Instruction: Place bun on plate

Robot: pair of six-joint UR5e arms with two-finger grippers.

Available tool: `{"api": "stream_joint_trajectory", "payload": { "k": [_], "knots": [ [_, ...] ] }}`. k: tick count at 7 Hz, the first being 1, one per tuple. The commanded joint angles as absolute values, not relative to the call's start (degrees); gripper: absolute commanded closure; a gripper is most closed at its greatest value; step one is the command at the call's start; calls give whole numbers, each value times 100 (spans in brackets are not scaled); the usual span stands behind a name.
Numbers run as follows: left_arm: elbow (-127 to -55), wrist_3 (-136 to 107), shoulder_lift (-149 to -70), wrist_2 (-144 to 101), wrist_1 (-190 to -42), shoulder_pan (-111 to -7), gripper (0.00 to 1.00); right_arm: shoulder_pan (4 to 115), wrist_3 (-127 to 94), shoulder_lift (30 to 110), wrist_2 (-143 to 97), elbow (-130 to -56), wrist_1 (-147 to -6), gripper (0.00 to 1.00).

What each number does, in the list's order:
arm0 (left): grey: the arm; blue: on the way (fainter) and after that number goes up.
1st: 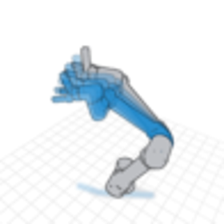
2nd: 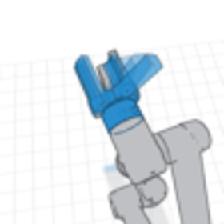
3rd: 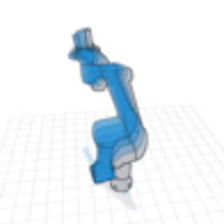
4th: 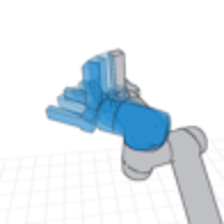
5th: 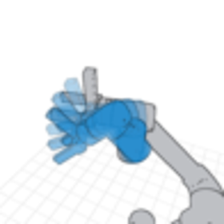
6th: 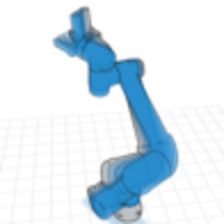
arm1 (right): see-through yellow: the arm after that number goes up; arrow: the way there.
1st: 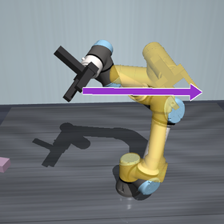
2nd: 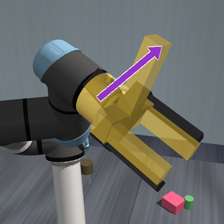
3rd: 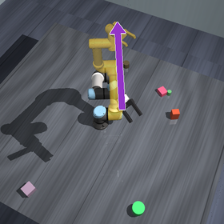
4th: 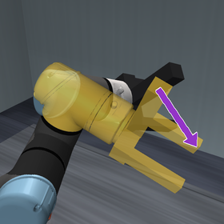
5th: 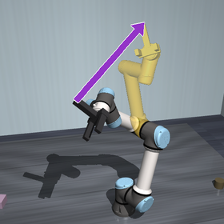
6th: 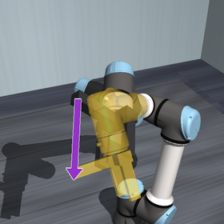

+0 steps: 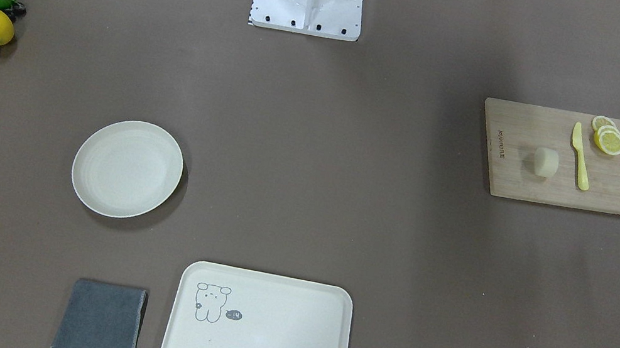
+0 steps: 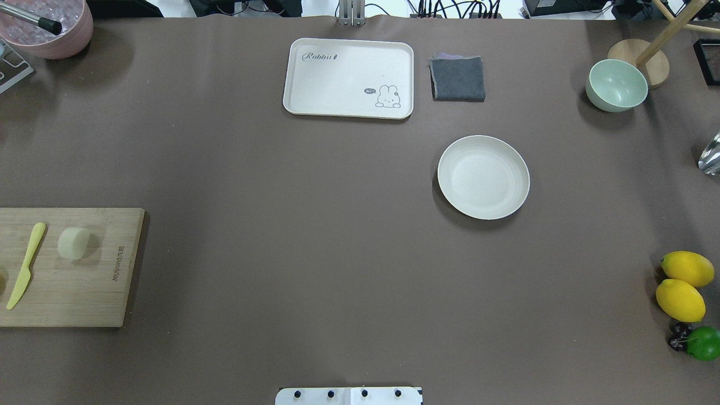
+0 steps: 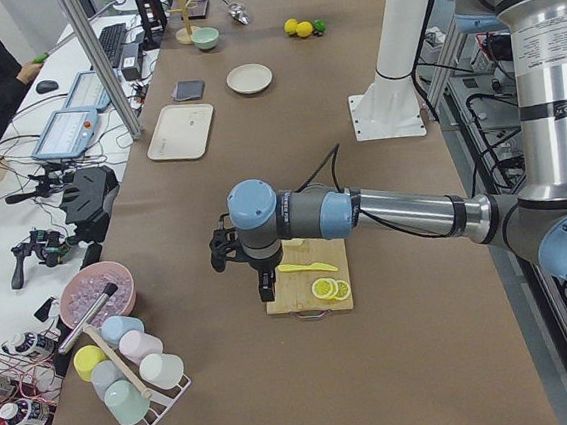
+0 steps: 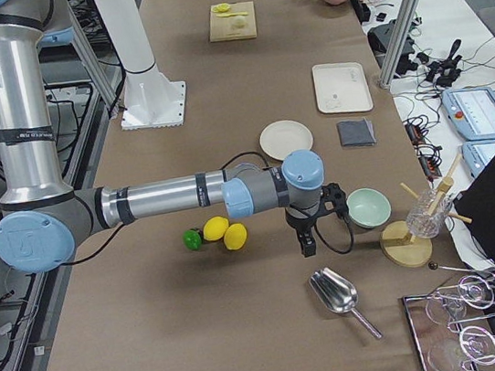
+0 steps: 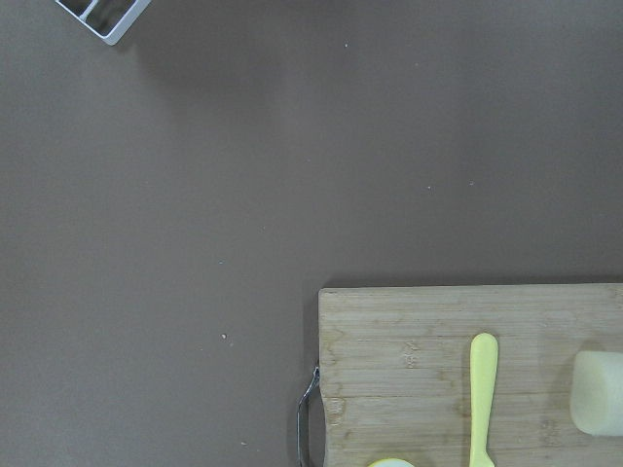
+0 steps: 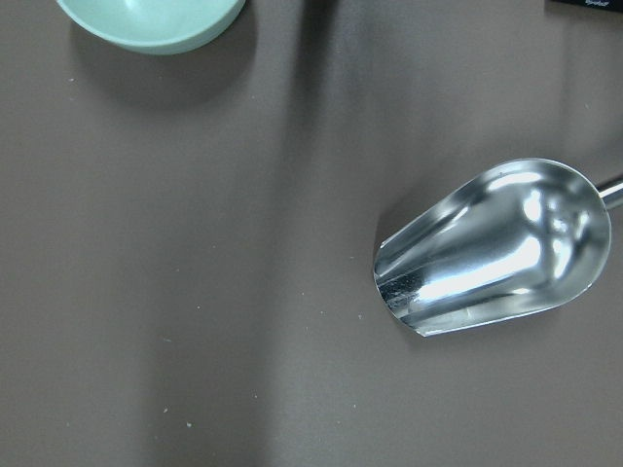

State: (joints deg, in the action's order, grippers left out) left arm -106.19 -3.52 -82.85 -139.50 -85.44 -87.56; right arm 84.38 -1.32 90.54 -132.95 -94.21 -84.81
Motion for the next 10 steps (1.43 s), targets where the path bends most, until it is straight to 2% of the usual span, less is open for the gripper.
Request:
{"api": "stream_joint_trajectory", "payload": {
  "k": [1, 5, 10],
  "knots": [
    [-10592, -282, -8140, -14158, -8534, -8754, 2, 8464, -105, 9114, -13124, -9457, -8490, 0],
    [-10522, -290, -8156, -14071, -8552, -8745, 2, 8490, -149, 9446, -13113, -9851, -8490, 0],
    [-10494, -290, -7998, -14071, -8543, -8736, 2, 8490, -158, 9650, -13262, -9940, -8490, 0]
  ]
}}
